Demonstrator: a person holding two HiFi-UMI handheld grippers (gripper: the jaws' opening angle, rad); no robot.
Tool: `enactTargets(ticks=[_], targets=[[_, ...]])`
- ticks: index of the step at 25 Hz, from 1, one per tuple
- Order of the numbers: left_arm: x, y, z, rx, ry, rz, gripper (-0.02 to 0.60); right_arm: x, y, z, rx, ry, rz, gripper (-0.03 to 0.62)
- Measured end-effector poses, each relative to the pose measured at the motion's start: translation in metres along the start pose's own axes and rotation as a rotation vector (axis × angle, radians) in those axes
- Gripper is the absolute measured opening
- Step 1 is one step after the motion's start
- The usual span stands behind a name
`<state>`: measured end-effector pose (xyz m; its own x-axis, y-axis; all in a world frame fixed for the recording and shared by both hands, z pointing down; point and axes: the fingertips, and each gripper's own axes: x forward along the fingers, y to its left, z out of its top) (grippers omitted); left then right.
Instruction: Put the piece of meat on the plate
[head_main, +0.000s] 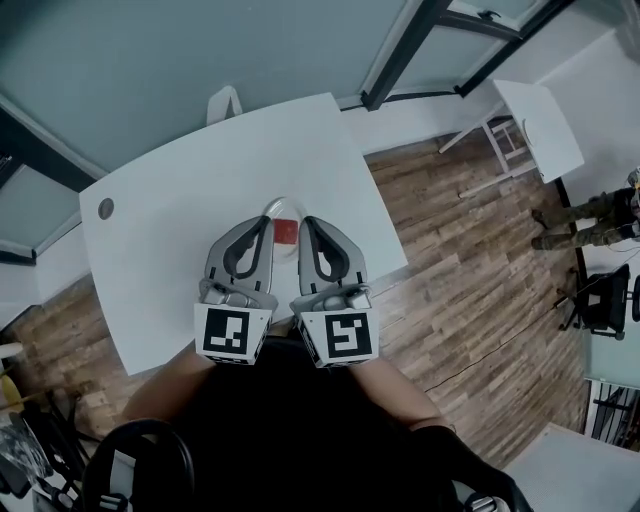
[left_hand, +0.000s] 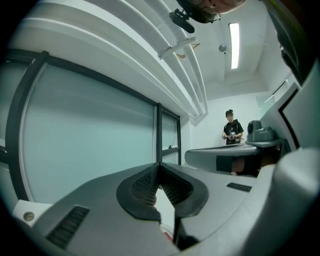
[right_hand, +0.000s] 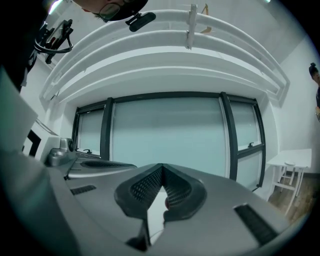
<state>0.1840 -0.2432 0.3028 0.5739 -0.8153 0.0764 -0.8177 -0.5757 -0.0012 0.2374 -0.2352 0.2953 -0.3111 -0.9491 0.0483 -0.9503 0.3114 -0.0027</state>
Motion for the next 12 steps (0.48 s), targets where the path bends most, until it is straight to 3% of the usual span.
enactTargets(ticks=[12], targets=[[0.004,-0.007,0.014,0.028,-0.057,-0.026,-0.002,-0.002,-0.005,0.020,-0.024,-0.077,-0.035,0.002]])
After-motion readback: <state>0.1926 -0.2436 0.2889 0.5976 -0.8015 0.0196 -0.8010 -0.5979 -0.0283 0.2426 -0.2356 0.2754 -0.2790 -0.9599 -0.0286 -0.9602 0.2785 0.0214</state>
